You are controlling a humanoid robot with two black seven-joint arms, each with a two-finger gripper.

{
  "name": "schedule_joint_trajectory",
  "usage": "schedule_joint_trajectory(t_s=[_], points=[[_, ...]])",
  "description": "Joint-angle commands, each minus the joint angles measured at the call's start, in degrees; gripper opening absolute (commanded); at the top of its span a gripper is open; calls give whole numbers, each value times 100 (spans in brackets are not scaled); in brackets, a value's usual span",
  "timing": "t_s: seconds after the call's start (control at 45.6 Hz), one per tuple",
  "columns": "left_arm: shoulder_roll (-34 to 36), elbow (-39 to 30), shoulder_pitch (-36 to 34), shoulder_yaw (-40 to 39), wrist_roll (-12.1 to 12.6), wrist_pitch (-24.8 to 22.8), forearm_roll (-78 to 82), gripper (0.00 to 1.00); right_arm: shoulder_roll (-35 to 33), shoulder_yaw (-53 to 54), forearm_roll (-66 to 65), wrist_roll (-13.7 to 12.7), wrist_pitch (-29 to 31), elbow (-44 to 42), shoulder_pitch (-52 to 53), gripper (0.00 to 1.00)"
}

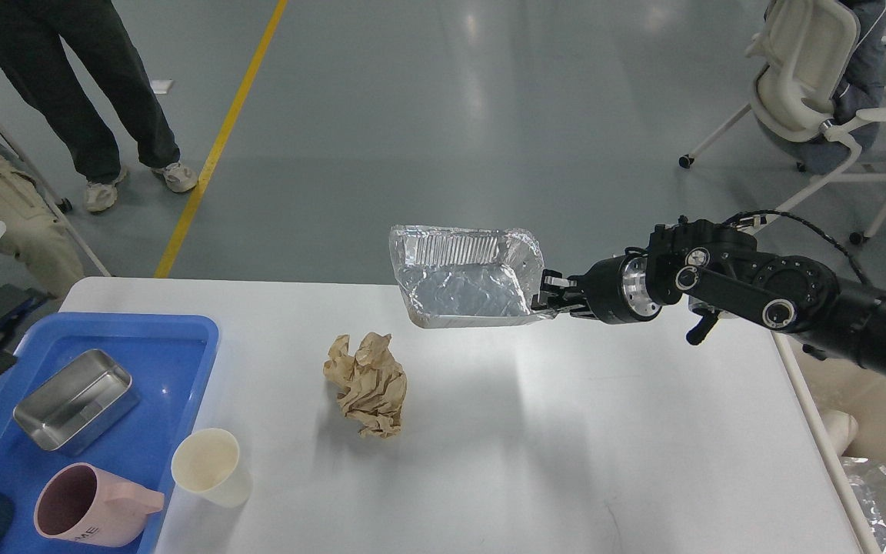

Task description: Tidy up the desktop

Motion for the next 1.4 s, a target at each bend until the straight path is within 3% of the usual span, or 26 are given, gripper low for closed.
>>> schedule_joint_trajectory(t_s=[0.0, 0.11, 0.329, 0.438, 0.504, 0.701, 0.92, 1.249, 1.292, 1.38], points=[[1347, -129, -32, 105, -68, -480, 8, 97, 72, 0, 1, -1, 2, -8, -12, 0], [2113, -129, -400, 79, -147, -955, 8, 97, 116, 0, -8, -1, -7, -16, -12, 0], [2404, -129, -1112, 79, -173, -1508, -281, 97, 125, 0, 1, -1, -34, 1, -12, 0], [2273, -15, -1438, 87, -287, -2054, -572, 97, 98, 9, 1, 16, -34, 10, -21, 0], [2071, 3, -1491, 79, -490, -2037, -563, 97, 98, 9, 1, 16, -42, 28, -21, 0], [1394, 91, -1552, 52, -744, -1870, 217, 97, 98, 35, 1, 16, -42, 45, 14, 0], [761, 117, -1535, 158, -1702, -1905, 4320, 97, 107, 35, 1, 34, -42, 45, 67, 0], [488, 135, -1543, 184, -3627, -1905, 9612, 97, 169, 123, 1, 34, -42, 45, 85, 0], [383, 135, -1543, 193, -3777, -1914, 9668, 97, 195, 132, 1, 34, -42, 45, 85, 0], [120, 144, -1552, 193, -3804, -2036, 9668, 97, 230, 132, 1, 34, -60, 54, 85, 0]])
